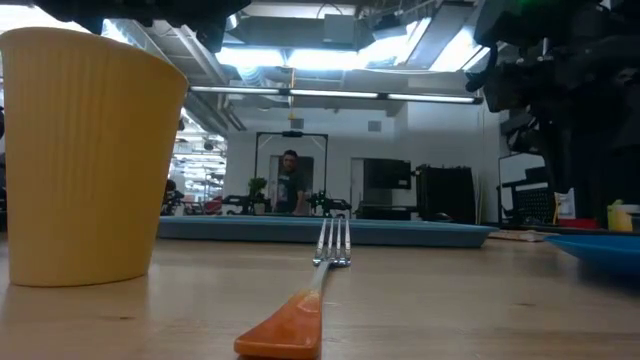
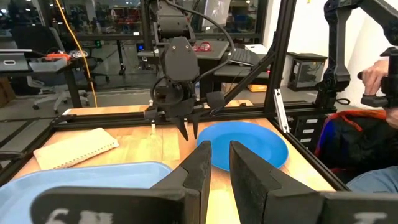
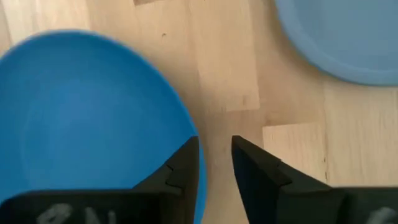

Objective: Pick and place plate/cup/fork/spoon on tray
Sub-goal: Put the blue plate on the blue tray

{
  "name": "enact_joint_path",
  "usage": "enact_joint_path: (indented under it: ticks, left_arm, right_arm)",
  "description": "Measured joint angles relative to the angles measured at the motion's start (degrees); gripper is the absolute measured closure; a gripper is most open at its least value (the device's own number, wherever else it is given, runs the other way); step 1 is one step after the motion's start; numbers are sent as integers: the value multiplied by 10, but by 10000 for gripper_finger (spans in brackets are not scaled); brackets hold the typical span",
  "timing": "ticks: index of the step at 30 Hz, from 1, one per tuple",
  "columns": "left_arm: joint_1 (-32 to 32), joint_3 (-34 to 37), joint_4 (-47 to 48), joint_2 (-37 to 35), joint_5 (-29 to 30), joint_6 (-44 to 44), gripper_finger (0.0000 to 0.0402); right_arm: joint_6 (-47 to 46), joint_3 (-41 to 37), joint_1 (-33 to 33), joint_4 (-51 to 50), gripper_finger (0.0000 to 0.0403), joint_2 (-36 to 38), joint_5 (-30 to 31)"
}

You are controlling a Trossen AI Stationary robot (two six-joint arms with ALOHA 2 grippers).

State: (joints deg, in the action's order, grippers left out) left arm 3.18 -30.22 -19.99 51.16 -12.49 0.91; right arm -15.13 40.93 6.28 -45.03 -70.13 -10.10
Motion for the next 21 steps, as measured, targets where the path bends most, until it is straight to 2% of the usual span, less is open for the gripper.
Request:
enact_joint_path:
  ticks: [5,13,17,21]
  left_arm:
    - [0,0,0,0,0,0,350]
    - [0,0,0,0,0,0,350]
    - [0,0,0,0,0,0,350]
    - [0,0,0,0,0,0,350]
  right_arm:
    - [13,-3,0,1,293,-10,-20]
    - [31,-54,0,64,293,-34,-41]
    - [36,-71,0,96,293,-34,-84]
    - [42,-90,0,111,293,-34,-80]
